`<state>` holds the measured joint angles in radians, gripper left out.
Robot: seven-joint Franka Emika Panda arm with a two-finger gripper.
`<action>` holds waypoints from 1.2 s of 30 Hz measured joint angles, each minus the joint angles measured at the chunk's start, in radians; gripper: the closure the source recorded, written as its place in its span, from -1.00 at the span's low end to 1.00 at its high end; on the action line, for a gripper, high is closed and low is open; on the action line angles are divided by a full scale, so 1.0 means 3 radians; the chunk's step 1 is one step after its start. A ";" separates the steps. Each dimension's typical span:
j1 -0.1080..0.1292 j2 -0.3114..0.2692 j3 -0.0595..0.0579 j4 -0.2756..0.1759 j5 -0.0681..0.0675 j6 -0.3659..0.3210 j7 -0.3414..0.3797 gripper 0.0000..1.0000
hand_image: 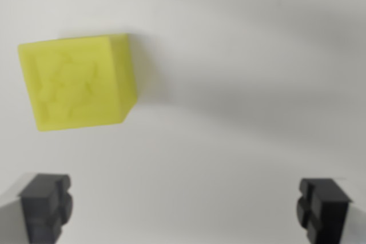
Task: Pick yellow cube
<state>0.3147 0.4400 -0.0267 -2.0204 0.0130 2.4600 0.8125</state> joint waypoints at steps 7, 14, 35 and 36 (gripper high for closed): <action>0.0094 0.0140 0.0000 0.0058 0.0009 0.0080 -0.0020 -1.00; 0.0186 0.0287 0.0000 0.0131 0.0020 0.0152 -0.0042 -1.00; 0.0368 0.0660 -0.0004 0.0329 0.0051 0.0324 -0.0113 -1.00; 0.0368 0.0677 -0.0004 0.0334 0.0052 0.0337 -0.0115 -1.00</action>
<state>0.4251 0.6430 -0.0278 -1.9203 0.0288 2.5611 0.7780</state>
